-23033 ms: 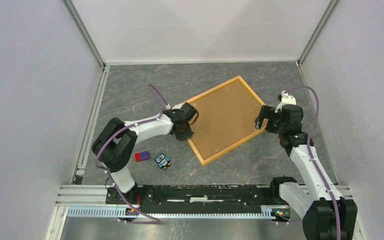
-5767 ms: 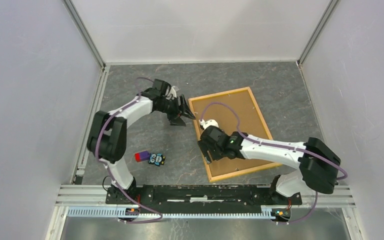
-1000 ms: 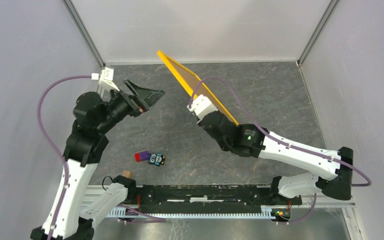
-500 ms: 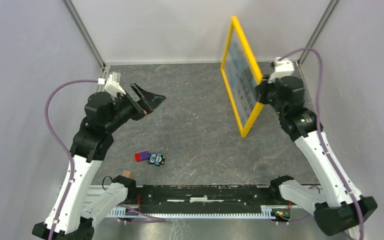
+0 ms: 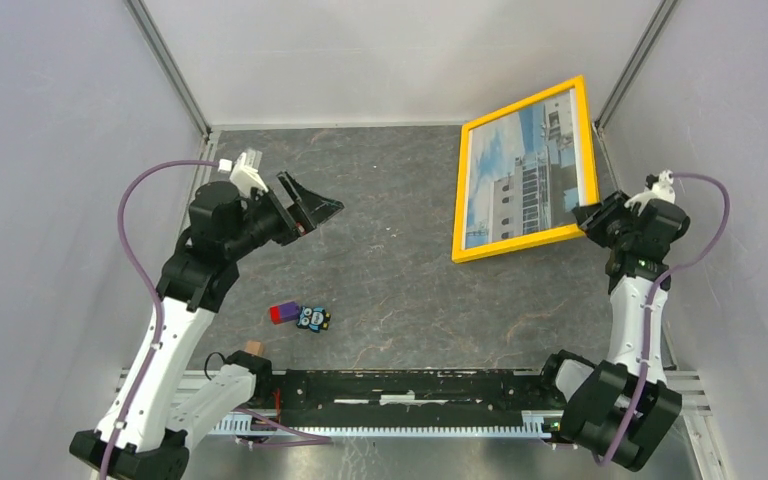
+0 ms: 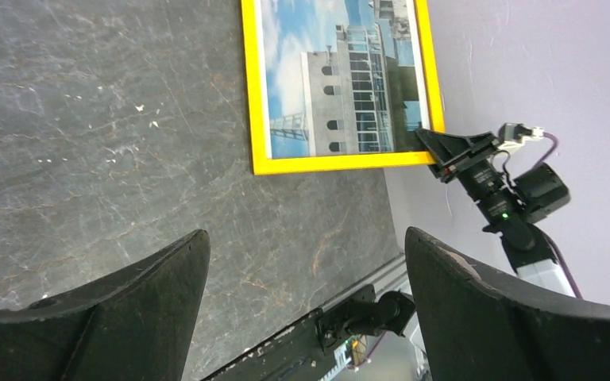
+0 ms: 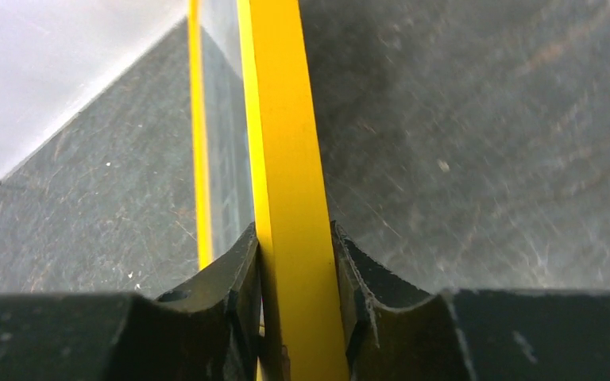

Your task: Put the photo into the frame

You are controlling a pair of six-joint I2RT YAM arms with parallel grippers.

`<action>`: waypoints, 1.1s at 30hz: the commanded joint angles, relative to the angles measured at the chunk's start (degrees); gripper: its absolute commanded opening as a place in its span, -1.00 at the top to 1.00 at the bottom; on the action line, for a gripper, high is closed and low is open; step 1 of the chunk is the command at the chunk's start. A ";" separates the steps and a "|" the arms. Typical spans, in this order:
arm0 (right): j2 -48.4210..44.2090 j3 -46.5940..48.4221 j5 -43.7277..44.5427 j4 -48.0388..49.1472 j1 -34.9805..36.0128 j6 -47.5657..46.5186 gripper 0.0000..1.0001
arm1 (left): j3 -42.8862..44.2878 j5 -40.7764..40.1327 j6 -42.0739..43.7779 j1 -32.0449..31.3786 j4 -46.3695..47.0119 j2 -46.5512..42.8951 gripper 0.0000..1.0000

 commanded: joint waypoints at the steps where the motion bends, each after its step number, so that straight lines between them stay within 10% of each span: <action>1: 1.64 -8.30 1.77 0.57 -2.69 -9.64 1.00 | 0.31 6.04 0.51 0.06 3.56 2.87 -0.93; 9: 7.02 -15.89 9.86 12.73 -5.55 -11.06 0.96 | -0.24 6.41 2.03 -2.12 3.40 3.23 -0.94; 25: 15.57 -9.49 20.52 2.35 -6.12 -12.77 -0.46 | -1.82 5.73 5.53 -2.10 0.66 3.90 -0.96; 33: 8.72 0.23 34.39 -9.60 5.88 -14.18 -0.72 | 1.92 5.34 7.74 -2.17 -1.86 5.21 -0.97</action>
